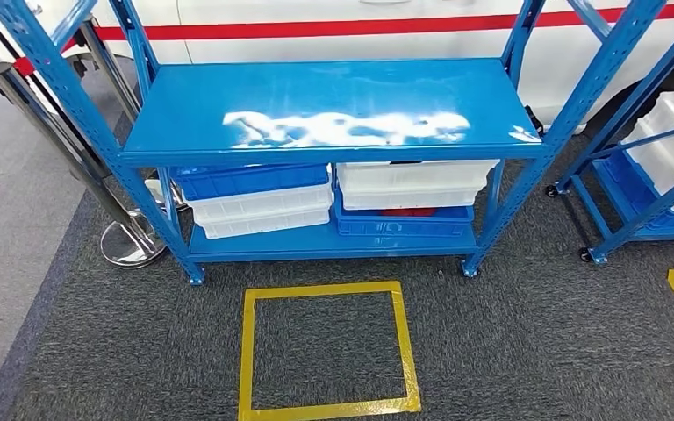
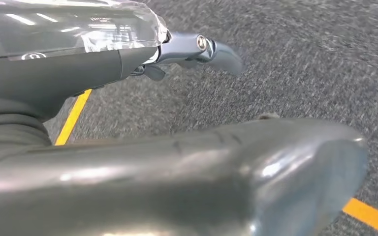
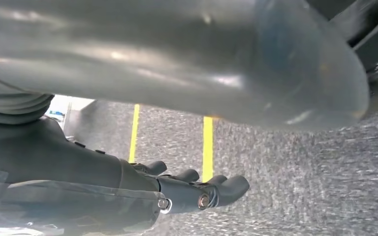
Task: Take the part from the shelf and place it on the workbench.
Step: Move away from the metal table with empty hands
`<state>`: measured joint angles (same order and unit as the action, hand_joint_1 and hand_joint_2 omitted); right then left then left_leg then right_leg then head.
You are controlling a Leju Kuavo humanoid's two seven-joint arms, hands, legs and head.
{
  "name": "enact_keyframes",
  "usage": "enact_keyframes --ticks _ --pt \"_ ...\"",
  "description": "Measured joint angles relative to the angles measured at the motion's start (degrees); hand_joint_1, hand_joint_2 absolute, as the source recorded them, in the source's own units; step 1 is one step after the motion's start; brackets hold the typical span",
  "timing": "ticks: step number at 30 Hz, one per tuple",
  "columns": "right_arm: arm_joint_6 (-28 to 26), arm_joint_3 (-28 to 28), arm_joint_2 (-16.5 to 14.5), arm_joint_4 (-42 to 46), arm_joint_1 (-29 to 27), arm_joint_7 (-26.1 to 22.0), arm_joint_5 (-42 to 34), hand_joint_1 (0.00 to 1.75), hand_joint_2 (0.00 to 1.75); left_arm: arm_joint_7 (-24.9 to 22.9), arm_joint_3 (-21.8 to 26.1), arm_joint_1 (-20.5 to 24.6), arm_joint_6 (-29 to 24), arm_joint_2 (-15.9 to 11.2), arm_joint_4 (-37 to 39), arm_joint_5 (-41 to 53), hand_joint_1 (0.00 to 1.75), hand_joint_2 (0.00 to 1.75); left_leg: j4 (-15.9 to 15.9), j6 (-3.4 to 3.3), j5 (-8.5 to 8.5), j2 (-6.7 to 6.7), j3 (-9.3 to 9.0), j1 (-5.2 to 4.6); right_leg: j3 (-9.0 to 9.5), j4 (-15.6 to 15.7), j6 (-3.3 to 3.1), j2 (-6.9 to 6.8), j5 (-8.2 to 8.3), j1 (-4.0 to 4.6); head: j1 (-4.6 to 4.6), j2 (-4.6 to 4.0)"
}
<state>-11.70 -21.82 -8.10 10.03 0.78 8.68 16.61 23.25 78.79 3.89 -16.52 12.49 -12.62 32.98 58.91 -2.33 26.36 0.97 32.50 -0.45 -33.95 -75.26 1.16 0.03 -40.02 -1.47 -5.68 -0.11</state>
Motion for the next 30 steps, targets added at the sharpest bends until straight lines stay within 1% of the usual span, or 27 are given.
enact_keyframes --ticks 1,2,3,4,5,6,7,8,9,10,11,12,14,15,16,17,19,20,21,23,24,25,26,29,30 --pt "-0.12 -0.08 0.01 0.00 -0.21 -0.01 -0.16 0.00 0.00 -0.03 0.11 -0.08 -0.10 0.04 0.01 -0.25 0.00 0.00 0.00 -0.07 0.81 0.26 -0.98 -0.12 -1.23 0.70 -0.19 0.00 -1.11 0.26 0.00 0.00" --pt "-0.24 -0.20 0.02 -0.01 -0.46 -0.05 -0.33 0.00 0.00 -0.05 0.24 -0.16 -0.21 0.08 0.03 -0.42 0.00 0.00 0.00 -0.05 1.63 0.50 -2.04 -0.21 -1.94 2.53 -0.43 0.02 -0.53 0.54 0.00 0.00" --pt "-0.38 -0.37 0.03 -0.01 -0.78 -0.13 -0.50 0.00 0.00 -0.09 0.39 -0.23 -0.34 0.12 0.05 -0.59 0.00 0.00 -0.01 0.02 2.48 0.66 -3.05 -0.27 -2.34 5.22 -0.84 0.03 1.97 0.88 0.00 0.00" --pt "-0.51 -0.59 0.10 -0.07 -1.20 -0.23 -0.67 0.00 0.00 -0.14 0.60 -0.33 -0.49 0.22 0.12 -0.79 0.00 0.00 0.08 0.14 3.31 0.76 -3.98 -0.38 -2.81 8.41 -1.29 0.07 6.36 1.27 -0.01 0.00" --pt "-0.62 -0.82 0.18 -0.14 -1.50 -0.38 -0.85 0.00 0.00 -0.18 0.82 -0.43 -0.65 0.31 0.19 -0.96 0.00 0.00 0.18 0.32 4.07 0.93 -4.67 -0.50 -3.14 10.86 -1.62 0.20 10.06 1.59 -0.01 0.00" --pt "-0.71 -1.03 0.26 -0.21 -1.74 -0.50 -0.98 0.00 0.00 -0.25 0.98 -0.49 -0.79 0.39 0.26 -1.10 0.00 0.00 0.24 0.56 4.78 1.02 -5.12 -0.61 -3.31 12.50 -1.92 0.29 13.13 1.76 -0.04 0.00" --pt "-0.76 -1.19 0.32 -0.29 -1.81 -0.60 -1.06 0.00 0.00 -0.31 1.11 -0.50 -0.92 0.44 0.32 -1.23 0.00 0.00 0.38 0.82 5.24 1.11 -5.56 -0.71 -3.35 13.35 -2.13 0.38 14.62 1.85 -0.05 0.00" --pt "-0.79 -1.28 0.32 -0.31 -1.68 -0.69 -1.09 0.00 0.00 -0.38 1.18 -0.43 -1.06 0.43 0.34 -1.32 0.00 0.00 0.52 1.06 5.41 1.19 -5.79 -0.75 -2.95 13.50 -2.30 0.42 14.29 1.79 -0.07 0.00" --pt "-0.82 -1.33 0.27 -0.33 -1.59 -0.75 -1.09 0.00 0.00 -0.46 1.25 -0.32 -1.20 0.42 0.34 -1.44 0.00 0.00 0.95 1.31 5.39 1.06 -5.81 -0.75 -2.35 13.90 -2.50 0.33 14.31 1.60 -0.08 0.00" --pt "-0.86 -1.37 0.24 -0.33 -1.49 -0.83 -1.09 0.00 0.00 -0.53 1.35 -0.21 -1.34 0.40 0.35 -1.59 0.00 0.00 2.09 1.63 5.14 0.78 -5.46 -0.75 -1.72 14.40 -2.71 0.28 14.06 1.45 -0.07 0.00" --pt "-0.93 -1.41 0.21 -0.33 -1.40 -0.88 -1.09 0.00 0.00 -0.62 1.47 -0.08 -1.49 0.38 0.36 -1.75 0.00 0.00 4.05 2.03 5.17 0.46 -4.40 -0.65 -1.04 14.87 -2.95 0.20 13.88 1.27 -0.08 -0.01" --pt "-1.00 -1.45 0.19 -0.33 -1.31 -0.93 -1.09 0.00 0.00 -0.70 1.60 0.03 -1.60 0.37 0.36 -1.89 0.00 0.00 6.81 2.53 5.82 0.12 -2.74 -0.43 -0.38 15.25 -3.12 0.15 13.65 1.11 -0.08 -0.01" --pt "-1.06 -1.53 0.21 -0.33 -1.12 -0.98 -1.09 0.00 0.00 -0.92 1.84 0.14 -1.75 0.37 0.38 -2.13 0.00 0.00 12.87 3.49 8.43 -0.28 1.41 0.27 0.71 15.63 -3.26 0.10 12.91 0.98 -0.09 -0.02" --pt "-1.03 -1.57 0.20 -0.33 -1.07 -0.98 -1.09 0.00 0.00 -1.06 2.00 0.14 -1.84 0.36 0.38 -2.24 0.00 0.00 14.69 3.84 9.44 -0.37 3.11 0.60 1.28 15.67 -3.18 0.10 12.45 0.90 -0.09 -0.02" --pt "-1.00 -1.61 0.20 -0.33 -1.06 -0.99 -1.09 0.00 0.00 -1.22 2.16 0.13 -1.92 0.36 0.38 -2.32 0.00 0.00 14.97 4.09 9.38 -0.45 4.11 0.86 1.90 15.68 -3.07 0.10 11.97 0.79 -0.09 -0.02" --pt "-0.93 -1.66 0.19 -0.33 -1.06 -0.98 -1.08 0.00 0.00 -1.39 2.31 0.11 -1.98 0.35 0.38 -2.37 0.00 0.00 13.39 4.25 7.84 -0.52 4.28 1.03 2.63 15.68 -2.92 0.10 11.47 0.66 -0.09 -0.03" --pt "-0.77 -1.72 0.16 -0.33 -1.09 -0.98 -1.07 0.00 0.00 -1.69 2.48 0.08 -2.10 0.34 0.38 -2.44 0.00 0.00 6.72 4.19 2.29 -0.66 2.84 1.15 4.03 15.76 -2.51 0.06 10.51 0.41 -0.08 -0.04" --pt "-0.69 -1.74 0.15 -0.34 -1.07 -0.98 -1.06 0.00 0.00 -1.83 2.53 0.10 -2.19 0.34 0.38 -2.50 0.00 0.00 3.78 3.96 0.72 -0.77 2.28 1.00 4.49 15.79 -2.26 0.06 10.16 0.33 -0.09 -0.05" --pt "-0.66 -1.77 0.14 -0.35 -1.00 -0.97 -1.06 0.00 0.00 -1.93 2.57 0.15 -2.32 0.34 0.38 -2.57 0.00 0.00 1.95 3.54 -0.06 -0.87 1.94 0.80 4.66 15.81 -1.93 0.05 9.88 0.31 -0.09 -0.06" --pt "-0.63 -1.82 0.11 -0.37 -0.85 -0.94 -1.06 0.00 0.00 -2.08 2.69 0.17 -2.62 0.34 0.38 -2.80 0.00 0.00 1.17 2.60 0.15 -0.97 2.01 0.41 4.83 15.92 -1.16 0.04 9.46 0.35 -0.09 -0.07" --pt "-0.62 -1.84 0.09 -0.36 -0.79 -0.93 -1.07 0.00 0.00 -2.07 2.75 0.13 -2.73 0.36 0.38 -2.91 0.00 0.00 0.83 2.08 -0.43 -0.93 1.74 0.54 5.02 16.04 -0.71 -0.01 9.21 0.38 -0.08 -0.07" --pt "-0.61 -1.86 0.08 -0.37 -0.80 -0.92 -1.07 0.00 0.00 -2.05 2.81 0.07 -2.80 0.38 0.39 -2.99 0.00 0.00 0.50 1.86 -0.80 -0.85 1.48 0.51 5.30 16.13 -0.44 -0.06 9.24 0.41 -0.08 -0.07" --pt "-0.60 -1.89 0.07 -0.36 -0.79 -0.92 -1.08 0.00 0.00 -2.03 2.86 0.06 -2.83 0.42 0.39 -3.04 0.00 0.00 0.19 1.77 -0.89 -0.76 1.18 0.54 5.58 16.26 -0.50 -0.13 9.29 0.43 -0.08 -0.07" --pt "-0.62 -2.01 0.08 -0.35 -0.72 -0.91 -1.20 0.00 0.00 -1.97 2.89 0.18 -2.82 0.51 0.42 -3.00 0.00 0.00 -0.11 1.76 -0.69 -0.54 0.65 0.31 6.48 17.20 -1.48 -0.26 9.11 0.39 -0.07 -0.07" --pt "-0.62 -2.06 0.08 -0.35 -0.70 -0.91 -1.23 0.00 0.00 -1.94 2.89 0.21 -2.81 0.52 0.42 -2.97 0.00 0.00 -0.09 1.64 -0.57 -0.52 0.60 0.21 6.72 17.53 -1.52 -0.27 9.00 0.32 -0.07 -0.07"
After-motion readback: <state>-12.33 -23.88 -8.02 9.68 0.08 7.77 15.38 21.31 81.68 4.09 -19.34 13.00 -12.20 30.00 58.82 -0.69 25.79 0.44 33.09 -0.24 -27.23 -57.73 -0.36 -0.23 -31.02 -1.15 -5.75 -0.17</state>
